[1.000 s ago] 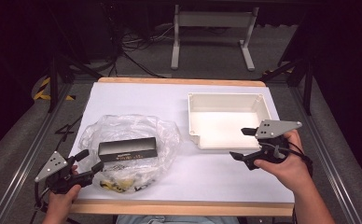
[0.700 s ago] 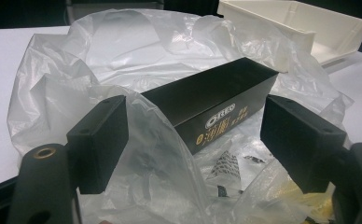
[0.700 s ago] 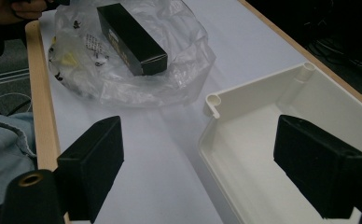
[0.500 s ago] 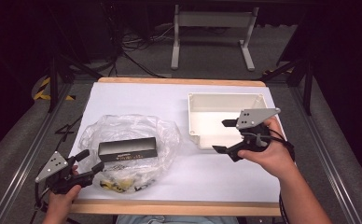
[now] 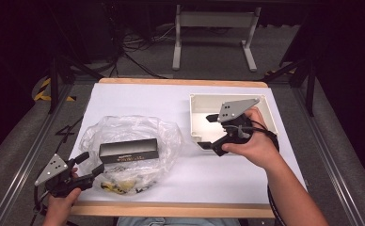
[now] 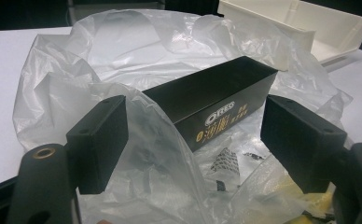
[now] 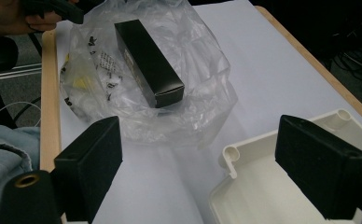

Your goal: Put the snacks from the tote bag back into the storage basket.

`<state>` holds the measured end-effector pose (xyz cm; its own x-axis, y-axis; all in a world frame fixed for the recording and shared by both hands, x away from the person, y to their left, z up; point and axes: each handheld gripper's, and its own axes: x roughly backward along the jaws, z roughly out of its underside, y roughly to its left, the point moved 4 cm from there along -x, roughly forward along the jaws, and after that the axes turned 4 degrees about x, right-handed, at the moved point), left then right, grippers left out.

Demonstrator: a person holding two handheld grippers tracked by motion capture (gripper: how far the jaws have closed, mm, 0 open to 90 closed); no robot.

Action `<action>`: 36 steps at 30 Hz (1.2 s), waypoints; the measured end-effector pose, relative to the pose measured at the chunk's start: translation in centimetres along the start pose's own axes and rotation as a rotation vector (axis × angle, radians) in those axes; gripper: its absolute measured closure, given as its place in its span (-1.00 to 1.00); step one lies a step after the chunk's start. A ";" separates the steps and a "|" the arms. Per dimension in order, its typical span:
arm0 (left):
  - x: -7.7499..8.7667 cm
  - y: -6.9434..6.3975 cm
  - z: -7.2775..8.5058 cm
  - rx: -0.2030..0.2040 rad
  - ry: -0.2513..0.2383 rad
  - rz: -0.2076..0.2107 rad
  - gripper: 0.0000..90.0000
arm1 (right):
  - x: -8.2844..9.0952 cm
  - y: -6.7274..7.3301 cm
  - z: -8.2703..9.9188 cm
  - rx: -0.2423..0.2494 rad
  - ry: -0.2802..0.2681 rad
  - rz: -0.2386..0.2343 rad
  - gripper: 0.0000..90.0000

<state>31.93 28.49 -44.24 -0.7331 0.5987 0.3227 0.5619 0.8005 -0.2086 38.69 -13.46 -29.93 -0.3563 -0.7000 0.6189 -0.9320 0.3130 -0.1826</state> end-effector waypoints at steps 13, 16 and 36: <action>-0.1 0.0 -0.1 -0.006 0.007 0.002 -0.46 | -2.6 -0.3 -2.5 0.024 -0.014 -0.018 -0.64; -0.2 0.0 -0.1 -0.008 0.006 0.004 -0.46 | -3.4 -0.5 -3.0 0.017 -0.002 -0.032 -0.66; -0.6 0.0 -0.2 -0.005 0.002 0.019 -0.46 | -11.3 -1.1 -4.0 0.039 0.054 -0.129 -0.72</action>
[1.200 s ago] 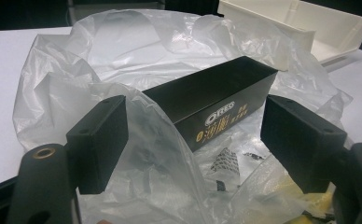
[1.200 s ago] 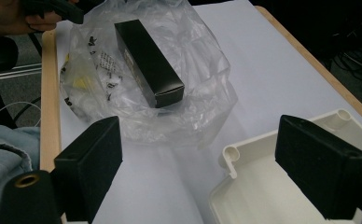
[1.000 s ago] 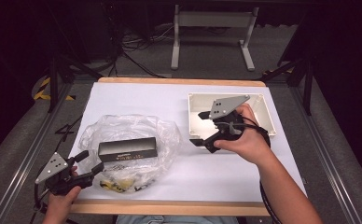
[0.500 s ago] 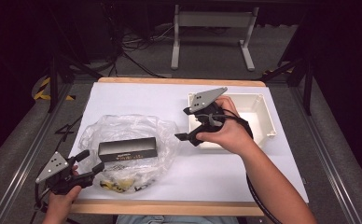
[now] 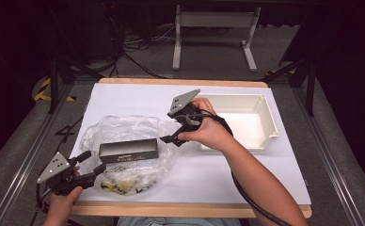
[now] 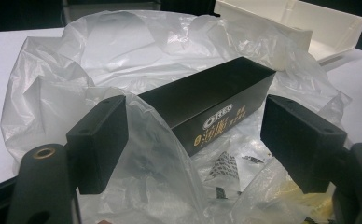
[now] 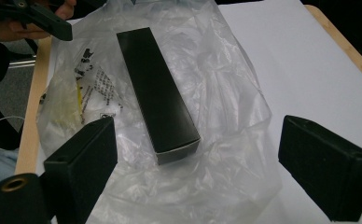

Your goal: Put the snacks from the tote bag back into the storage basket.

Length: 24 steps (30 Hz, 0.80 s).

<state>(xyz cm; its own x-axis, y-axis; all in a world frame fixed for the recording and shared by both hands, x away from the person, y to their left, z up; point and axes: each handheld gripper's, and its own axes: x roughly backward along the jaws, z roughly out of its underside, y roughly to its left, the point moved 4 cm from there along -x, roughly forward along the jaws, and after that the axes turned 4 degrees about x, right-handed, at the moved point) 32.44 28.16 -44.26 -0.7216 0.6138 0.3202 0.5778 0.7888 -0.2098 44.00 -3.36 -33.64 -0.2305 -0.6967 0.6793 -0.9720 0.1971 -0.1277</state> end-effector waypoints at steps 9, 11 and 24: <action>0.0 0.0 0.0 0.000 -0.002 0.000 -0.46 | -4.2 -0.2 0.4 -0.002 0.011 -0.046 -0.73; 0.0 0.0 0.0 -0.001 -0.002 0.000 -0.46 | -4.8 -0.2 0.5 -0.009 0.015 -0.049 -0.74; 0.0 -0.1 -0.1 -0.002 -0.002 0.003 -0.46 | -8.7 0.2 1.6 -0.017 0.053 -0.094 -0.76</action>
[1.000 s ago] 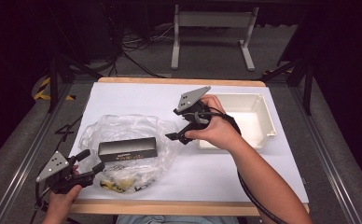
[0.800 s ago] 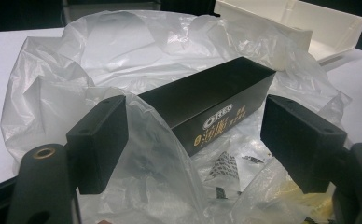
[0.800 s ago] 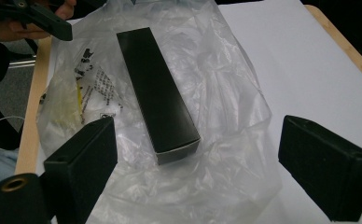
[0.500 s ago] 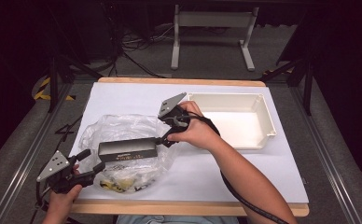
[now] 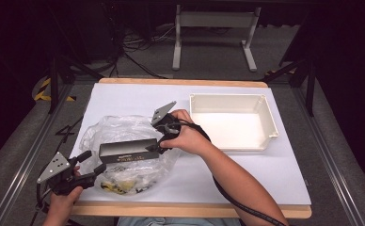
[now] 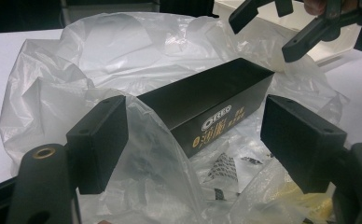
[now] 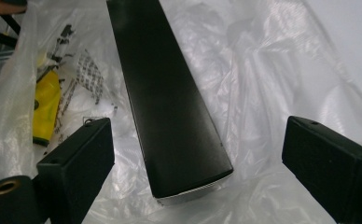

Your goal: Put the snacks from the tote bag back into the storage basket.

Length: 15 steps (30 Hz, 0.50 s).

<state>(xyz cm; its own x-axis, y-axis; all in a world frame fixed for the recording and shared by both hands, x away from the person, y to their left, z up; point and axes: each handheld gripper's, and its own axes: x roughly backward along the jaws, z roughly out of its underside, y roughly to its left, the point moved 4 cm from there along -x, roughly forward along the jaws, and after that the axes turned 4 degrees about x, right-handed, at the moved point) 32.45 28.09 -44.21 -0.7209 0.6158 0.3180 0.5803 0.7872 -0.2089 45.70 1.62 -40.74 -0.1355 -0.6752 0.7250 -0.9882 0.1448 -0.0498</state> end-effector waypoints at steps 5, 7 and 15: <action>0.0 0.0 0.0 0.000 -0.001 0.000 -0.46 | -0.9 0.1 0.1 0.012 0.034 -0.005 -0.76; 0.0 0.0 0.0 -0.001 0.000 0.000 -0.46 | -1.4 0.2 0.2 0.011 0.042 -0.016 -0.76; 0.0 0.0 0.0 0.001 -0.003 0.000 -0.46 | -2.3 0.1 0.3 0.022 0.111 -0.041 -0.74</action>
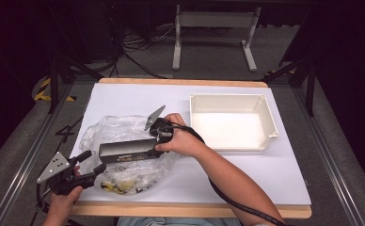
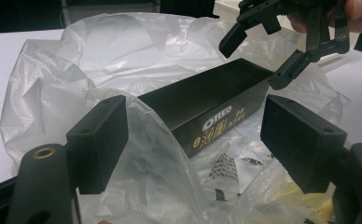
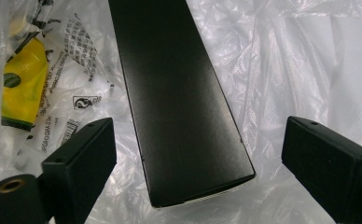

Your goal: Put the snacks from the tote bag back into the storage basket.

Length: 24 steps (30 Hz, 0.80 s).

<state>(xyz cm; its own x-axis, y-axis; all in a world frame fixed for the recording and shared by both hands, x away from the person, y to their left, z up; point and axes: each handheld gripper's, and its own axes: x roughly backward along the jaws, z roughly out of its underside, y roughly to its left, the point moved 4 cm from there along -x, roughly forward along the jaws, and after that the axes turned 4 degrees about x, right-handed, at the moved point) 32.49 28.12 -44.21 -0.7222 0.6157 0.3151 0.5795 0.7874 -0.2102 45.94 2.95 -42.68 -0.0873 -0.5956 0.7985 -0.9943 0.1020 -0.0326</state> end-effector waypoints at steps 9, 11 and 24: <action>0.1 0.0 0.0 -0.001 0.002 0.001 -0.46 | -0.9 -0.2 -0.1 0.028 0.042 -0.017 -0.69; 0.1 0.0 0.0 0.001 0.001 0.001 -0.46 | -1.2 -0.1 -0.1 0.031 0.047 -0.019 -0.68; 0.1 0.0 0.0 0.003 0.002 0.002 -0.46 | -2.2 -0.1 -0.1 0.088 0.094 -0.067 -0.29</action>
<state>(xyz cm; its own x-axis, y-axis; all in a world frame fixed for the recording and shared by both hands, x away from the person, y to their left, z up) 32.43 28.17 -44.22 -0.7203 0.6171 0.3167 0.5799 0.7863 -0.2133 46.21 4.38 -44.37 -0.0182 -0.5213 0.8532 -0.9996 -0.0082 -0.0263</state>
